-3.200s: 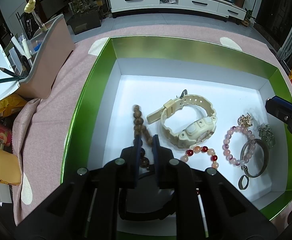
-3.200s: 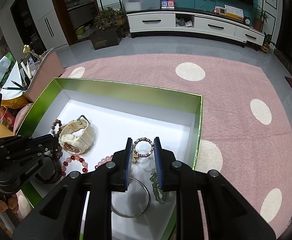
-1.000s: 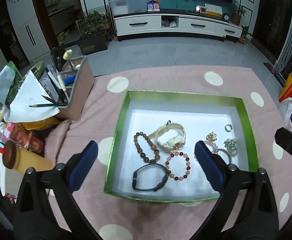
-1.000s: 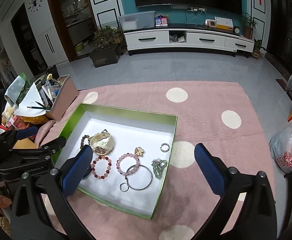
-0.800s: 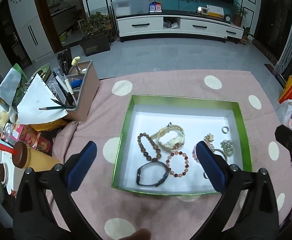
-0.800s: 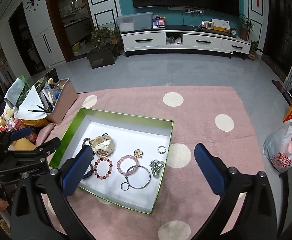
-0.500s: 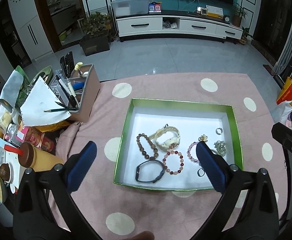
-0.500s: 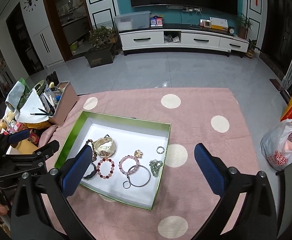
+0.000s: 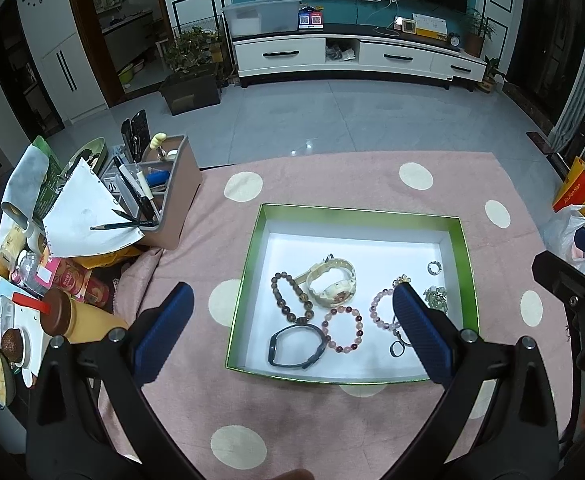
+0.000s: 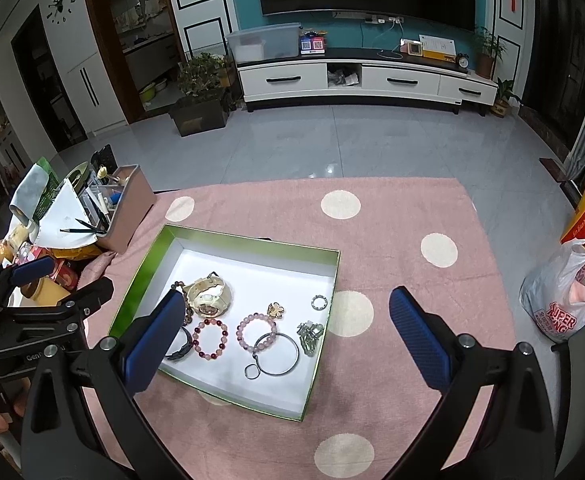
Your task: Organize jewelry
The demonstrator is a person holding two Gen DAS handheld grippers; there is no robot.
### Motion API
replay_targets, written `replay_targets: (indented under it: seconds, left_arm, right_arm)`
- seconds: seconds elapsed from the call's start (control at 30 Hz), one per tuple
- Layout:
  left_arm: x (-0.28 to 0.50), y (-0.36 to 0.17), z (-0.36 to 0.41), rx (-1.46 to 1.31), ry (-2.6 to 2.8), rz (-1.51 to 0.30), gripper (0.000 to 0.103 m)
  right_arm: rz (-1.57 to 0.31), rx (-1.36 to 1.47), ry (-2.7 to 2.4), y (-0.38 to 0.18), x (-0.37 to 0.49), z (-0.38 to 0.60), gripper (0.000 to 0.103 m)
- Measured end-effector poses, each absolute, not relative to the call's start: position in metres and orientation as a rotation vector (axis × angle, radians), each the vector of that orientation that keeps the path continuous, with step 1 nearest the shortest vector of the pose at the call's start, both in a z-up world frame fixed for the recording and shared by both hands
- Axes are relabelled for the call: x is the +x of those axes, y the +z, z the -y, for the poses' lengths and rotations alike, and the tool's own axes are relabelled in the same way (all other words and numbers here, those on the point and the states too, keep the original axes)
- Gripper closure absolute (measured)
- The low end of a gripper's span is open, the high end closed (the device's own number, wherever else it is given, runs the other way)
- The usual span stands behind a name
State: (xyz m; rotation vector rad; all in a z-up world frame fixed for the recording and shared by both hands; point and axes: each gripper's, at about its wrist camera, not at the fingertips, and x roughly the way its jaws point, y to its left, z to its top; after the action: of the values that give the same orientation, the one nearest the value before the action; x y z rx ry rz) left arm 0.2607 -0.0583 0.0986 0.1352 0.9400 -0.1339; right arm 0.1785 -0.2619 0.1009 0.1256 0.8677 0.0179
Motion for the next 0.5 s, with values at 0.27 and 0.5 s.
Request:
replay_targets:
  seconds: [0.27,0.5]
  left_arm:
    - [0.2644,0.097,0.0559,0.131,-0.126,-0.944,0.002]
    - [0.2648,0.0955,0.0554,0.131,-0.128,-0.946,0.002]
  right_arm:
    - [-0.868,0.124,0.017,0.1003,0.1788,0.2621,0.001]
    - [-0.876,0.125,0.014,0.0967,0.1802,0.2638,0.001]
